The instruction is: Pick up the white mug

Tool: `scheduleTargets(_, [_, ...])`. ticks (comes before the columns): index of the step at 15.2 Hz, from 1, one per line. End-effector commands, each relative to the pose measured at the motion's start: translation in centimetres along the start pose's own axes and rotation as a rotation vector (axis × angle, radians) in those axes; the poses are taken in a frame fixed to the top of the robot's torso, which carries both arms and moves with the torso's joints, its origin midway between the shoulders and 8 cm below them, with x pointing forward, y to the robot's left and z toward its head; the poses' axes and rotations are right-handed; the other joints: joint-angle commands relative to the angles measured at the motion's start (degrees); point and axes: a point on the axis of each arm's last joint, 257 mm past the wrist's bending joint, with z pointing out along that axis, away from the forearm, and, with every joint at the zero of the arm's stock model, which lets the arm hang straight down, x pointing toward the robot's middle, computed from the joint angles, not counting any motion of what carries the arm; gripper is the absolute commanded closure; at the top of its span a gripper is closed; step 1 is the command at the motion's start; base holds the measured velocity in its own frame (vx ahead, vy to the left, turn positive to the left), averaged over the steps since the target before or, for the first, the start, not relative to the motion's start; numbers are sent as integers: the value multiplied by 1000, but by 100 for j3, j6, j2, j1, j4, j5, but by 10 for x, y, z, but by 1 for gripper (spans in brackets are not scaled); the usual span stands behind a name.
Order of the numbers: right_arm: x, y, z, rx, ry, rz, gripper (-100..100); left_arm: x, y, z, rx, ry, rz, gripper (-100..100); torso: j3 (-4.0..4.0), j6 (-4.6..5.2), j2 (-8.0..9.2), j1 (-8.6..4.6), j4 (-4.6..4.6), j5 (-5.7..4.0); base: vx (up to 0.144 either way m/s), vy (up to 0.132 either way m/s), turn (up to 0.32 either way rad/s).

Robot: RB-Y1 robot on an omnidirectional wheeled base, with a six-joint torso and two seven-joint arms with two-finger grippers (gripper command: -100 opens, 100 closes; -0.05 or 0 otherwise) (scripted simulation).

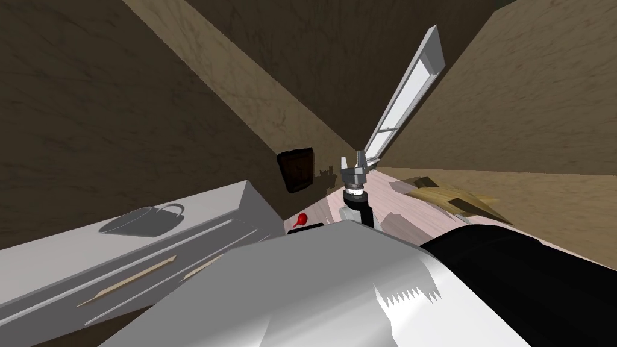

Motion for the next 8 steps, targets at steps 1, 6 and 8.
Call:
scheduleTargets(1, [0,0,0,0,0,0,0,-14,-2,-8,-39,-4,1,-100,0,0,0,0,0,0,51,-24,-86])
scheduleTargets(6, [0,0,0,0,0,0,0,-23,-4,-18,-90,15,-21,-100,1,0,1,2,0,0,31,-10,-50])
scheduleTargets(8, [0,0,0,0,0,0,0,-34,-10,-28,-133,18,-14,-100,0,0,0,0,0,0,45,-16,-78])
